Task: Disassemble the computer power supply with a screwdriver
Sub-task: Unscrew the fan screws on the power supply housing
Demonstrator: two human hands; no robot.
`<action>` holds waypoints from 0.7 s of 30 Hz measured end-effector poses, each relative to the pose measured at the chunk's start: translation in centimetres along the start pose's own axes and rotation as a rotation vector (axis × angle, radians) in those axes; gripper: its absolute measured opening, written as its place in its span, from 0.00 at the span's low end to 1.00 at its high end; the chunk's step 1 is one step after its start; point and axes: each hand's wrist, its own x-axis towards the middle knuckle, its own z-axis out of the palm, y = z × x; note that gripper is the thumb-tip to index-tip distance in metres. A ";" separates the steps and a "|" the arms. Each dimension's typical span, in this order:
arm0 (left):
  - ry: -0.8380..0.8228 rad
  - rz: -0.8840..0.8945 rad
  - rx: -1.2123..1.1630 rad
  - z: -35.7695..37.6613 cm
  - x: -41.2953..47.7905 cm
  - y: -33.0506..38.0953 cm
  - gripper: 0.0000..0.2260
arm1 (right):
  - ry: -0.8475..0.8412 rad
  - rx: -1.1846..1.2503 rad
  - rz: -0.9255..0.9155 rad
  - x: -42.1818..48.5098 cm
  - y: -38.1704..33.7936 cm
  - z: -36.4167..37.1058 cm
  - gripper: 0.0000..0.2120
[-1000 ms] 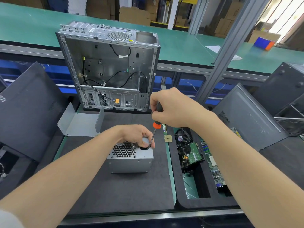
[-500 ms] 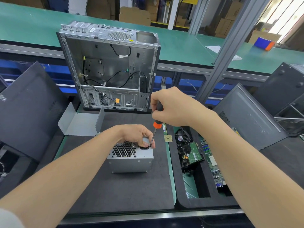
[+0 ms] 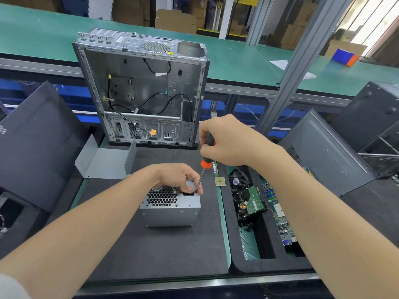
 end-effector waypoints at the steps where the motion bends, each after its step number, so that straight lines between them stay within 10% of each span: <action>1: -0.001 0.002 -0.008 0.0 0.0 0.0 0.11 | -0.001 0.000 0.000 0.0 0.0 0.0 0.03; 21: 0.010 0.019 -0.019 0.0 0.1 -0.4 0.10 | 0.061 -0.039 0.010 0.3 0.1 0.8 0.03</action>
